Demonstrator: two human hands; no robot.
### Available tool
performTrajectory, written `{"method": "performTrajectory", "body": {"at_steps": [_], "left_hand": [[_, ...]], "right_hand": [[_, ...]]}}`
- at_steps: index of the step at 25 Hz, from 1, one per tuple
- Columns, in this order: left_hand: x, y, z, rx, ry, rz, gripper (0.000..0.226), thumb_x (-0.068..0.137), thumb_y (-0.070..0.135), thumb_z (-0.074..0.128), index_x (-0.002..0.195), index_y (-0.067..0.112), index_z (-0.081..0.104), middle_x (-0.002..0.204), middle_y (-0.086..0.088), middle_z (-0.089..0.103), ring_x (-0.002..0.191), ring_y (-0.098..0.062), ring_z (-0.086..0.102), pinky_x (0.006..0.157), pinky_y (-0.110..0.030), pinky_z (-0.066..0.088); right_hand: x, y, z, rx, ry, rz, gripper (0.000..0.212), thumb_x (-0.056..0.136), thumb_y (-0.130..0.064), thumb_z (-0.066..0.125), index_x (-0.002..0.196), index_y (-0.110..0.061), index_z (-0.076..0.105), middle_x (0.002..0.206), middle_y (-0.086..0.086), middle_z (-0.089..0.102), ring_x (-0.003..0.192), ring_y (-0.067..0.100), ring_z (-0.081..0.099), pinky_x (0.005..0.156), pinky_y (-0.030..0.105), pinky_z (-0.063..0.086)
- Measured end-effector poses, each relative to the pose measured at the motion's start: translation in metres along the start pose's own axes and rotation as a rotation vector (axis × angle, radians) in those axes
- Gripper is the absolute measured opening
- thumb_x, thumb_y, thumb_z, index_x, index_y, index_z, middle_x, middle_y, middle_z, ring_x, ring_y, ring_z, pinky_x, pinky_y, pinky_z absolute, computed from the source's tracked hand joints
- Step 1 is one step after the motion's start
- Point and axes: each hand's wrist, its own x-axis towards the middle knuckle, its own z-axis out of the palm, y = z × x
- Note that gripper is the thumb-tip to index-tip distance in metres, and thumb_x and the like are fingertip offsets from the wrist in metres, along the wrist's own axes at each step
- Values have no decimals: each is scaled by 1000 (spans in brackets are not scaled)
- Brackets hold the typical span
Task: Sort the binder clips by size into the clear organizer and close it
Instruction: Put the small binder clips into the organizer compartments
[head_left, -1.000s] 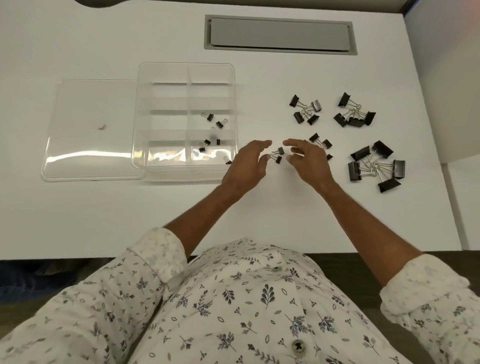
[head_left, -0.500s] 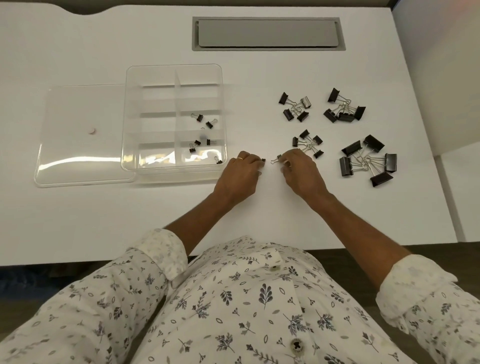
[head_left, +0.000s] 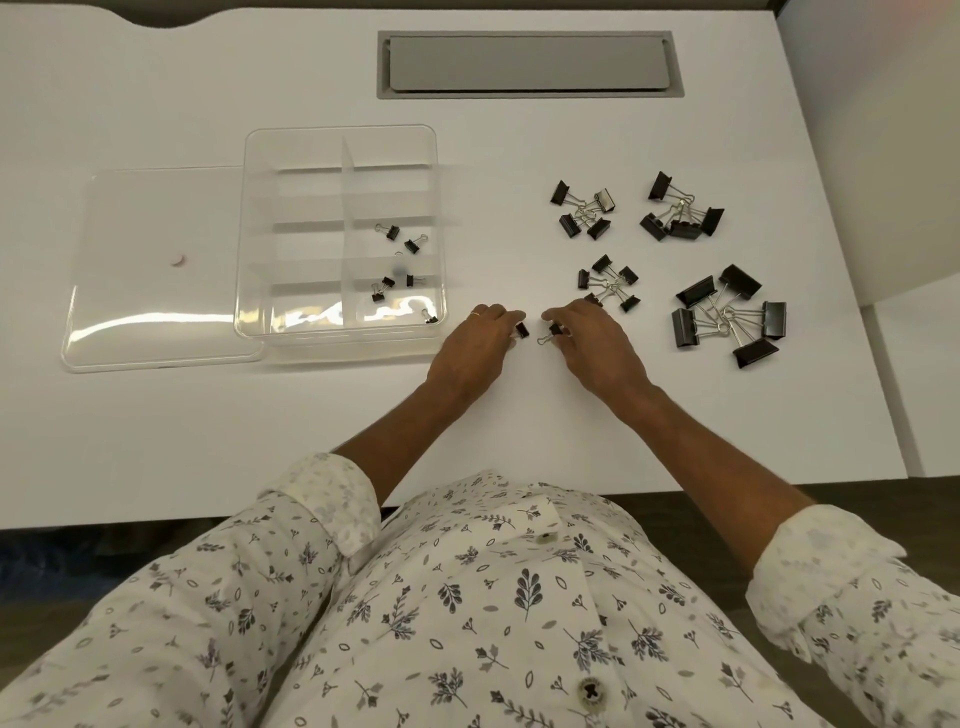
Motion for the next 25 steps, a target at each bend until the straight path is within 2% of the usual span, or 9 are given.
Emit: {"method": "performTrajectory", "body": {"at_steps": [4, 6, 8, 11, 15, 17, 21, 23, 25], "left_hand": [[1, 3, -4, -7, -4, -26, 47, 101, 14, 55, 148, 13, 48, 131, -11, 58, 123, -30, 52, 89, -42, 53], [3, 4, -4, -4, 12, -20, 41, 101, 18, 56, 142, 14, 56, 130, -10, 57, 120, -29, 53, 88, -41, 53], [7, 3, -2, -1, 16, 1, 29, 100, 20, 59, 127, 13, 67, 123, -8, 58, 115, -28, 55, 84, -41, 54], [10, 4, -2, -58, 11, -2, 15, 97, 17, 62, 110, 10, 68, 113, -6, 60, 110, -25, 55, 85, -40, 52], [5, 1, -8, -211, 44, -52, 16, 97, 10, 60, 112, 12, 64, 108, -5, 62, 99, -21, 60, 87, -38, 51], [0, 4, -18, -358, 147, -84, 19, 97, 13, 62, 115, 13, 67, 106, -4, 64, 89, -15, 65, 83, -29, 52], [-6, 6, -54, -648, 389, -210, 10, 89, 17, 75, 98, 12, 77, 92, 6, 75, 74, -5, 72, 71, -17, 56], [-3, -6, -78, -706, 482, -291, 9, 87, 19, 79, 95, 15, 79, 88, 8, 77, 73, -4, 73, 74, -17, 56], [0, -25, -100, -754, 543, -373, 11, 85, 24, 80, 94, 18, 81, 87, 7, 79, 75, -7, 75, 77, -23, 58]], "right_hand": [[-4, 1, -1, -5, 7, 12, 16, 93, -6, 65, 108, -10, 71, 104, 8, 57, 86, 23, 60, 68, 30, 45], [-6, 1, -2, 36, 25, 31, 11, 92, -4, 66, 99, -10, 69, 102, 6, 56, 84, 22, 61, 68, 32, 47], [-8, 1, -4, 76, 39, 65, 9, 91, -6, 66, 96, -13, 68, 100, 3, 58, 84, 19, 61, 70, 31, 47], [-9, 0, -8, 136, 52, 145, 7, 91, -11, 65, 97, -17, 65, 95, -1, 65, 83, 16, 62, 77, 34, 52], [1, -13, -9, 299, 36, 239, 17, 94, -14, 64, 109, -16, 70, 101, -3, 73, 87, 14, 69, 86, 35, 57], [3, -22, -15, 456, 29, 316, 18, 94, -15, 65, 110, -15, 72, 101, -2, 75, 84, 15, 72, 87, 36, 58], [13, -47, -18, 659, -11, 295, 11, 90, -17, 69, 100, -18, 73, 90, -2, 76, 82, 16, 75, 88, 45, 60], [28, -69, -19, 701, -15, 234, 9, 89, -18, 69, 98, -19, 73, 89, -3, 76, 81, 17, 75, 88, 47, 60], [48, -92, -20, 733, -9, 191, 11, 89, -20, 70, 99, -20, 74, 89, -5, 76, 80, 16, 75, 87, 46, 60]]}}
